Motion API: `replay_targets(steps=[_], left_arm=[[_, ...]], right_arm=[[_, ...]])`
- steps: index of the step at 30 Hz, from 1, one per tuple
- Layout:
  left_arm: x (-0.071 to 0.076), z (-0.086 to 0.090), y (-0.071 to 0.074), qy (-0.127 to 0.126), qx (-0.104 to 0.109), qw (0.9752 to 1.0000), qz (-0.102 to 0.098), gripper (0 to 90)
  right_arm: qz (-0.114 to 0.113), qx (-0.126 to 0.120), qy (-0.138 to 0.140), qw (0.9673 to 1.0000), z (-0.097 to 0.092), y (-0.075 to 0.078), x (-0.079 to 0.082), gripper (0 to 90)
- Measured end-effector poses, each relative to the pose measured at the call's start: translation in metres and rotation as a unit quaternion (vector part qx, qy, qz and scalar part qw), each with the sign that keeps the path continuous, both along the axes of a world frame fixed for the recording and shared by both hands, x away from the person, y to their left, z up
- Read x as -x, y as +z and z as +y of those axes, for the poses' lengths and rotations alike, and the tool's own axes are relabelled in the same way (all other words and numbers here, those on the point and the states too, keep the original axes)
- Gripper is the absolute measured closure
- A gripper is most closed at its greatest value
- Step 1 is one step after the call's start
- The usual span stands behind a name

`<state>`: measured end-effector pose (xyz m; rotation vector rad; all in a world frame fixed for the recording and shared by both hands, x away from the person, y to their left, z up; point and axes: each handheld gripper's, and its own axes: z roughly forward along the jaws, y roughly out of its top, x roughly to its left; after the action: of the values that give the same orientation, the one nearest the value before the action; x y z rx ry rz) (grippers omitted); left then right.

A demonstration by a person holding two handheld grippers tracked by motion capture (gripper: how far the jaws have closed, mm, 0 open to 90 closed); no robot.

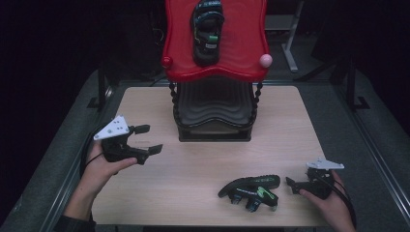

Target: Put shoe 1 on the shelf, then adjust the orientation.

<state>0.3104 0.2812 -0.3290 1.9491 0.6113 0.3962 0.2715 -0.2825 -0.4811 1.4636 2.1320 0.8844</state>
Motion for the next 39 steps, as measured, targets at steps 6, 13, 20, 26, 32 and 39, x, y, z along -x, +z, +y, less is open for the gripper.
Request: replay_targets(steps=[6, 13, 20, 26, 32, 39], left_arm=[[0.005, 0.007, -0.03, 0.009, -0.015, 0.9995, 0.026, 16.7], [0.013, 0.014, -0.067, 0.03, -0.065, 0.996, 0.053, 16.7], [0.017, 0.012, -0.106, 0.039, -0.103, 0.9894, 0.094, 16.7], [0.016, 0.012, -0.123, 0.051, -0.131, 0.9847, 0.103, 16.7], [0.013, 0.017, -0.131, 0.079, -0.148, 0.9808, 0.1, 16.7], [0.01, 0.024, -0.14, 0.102, -0.133, 0.9787, 0.119, 14.5]], right_arm=[[0.0, 0.0, 0.0, 1.0, 0.0, 0.0, 0.0, 0.8], [0.0, 0.0, 0.0, 1.0, 0.0, 0.0, 0.0, 0.7], [0.0, 0.0, 0.0, 1.0, 0.0, 0.0, 0.0, 0.8], [0.002, -0.001, 0.012, 0.9999, -0.001, 0.005, 0.003, 17.1], [0.003, -0.029, 0.033, 0.999, -0.006, 0.014, 0.007, 41.9], [-0.038, -0.086, 0.082, 0.9923, -0.004, 0.042, 0.017, 82.9]])
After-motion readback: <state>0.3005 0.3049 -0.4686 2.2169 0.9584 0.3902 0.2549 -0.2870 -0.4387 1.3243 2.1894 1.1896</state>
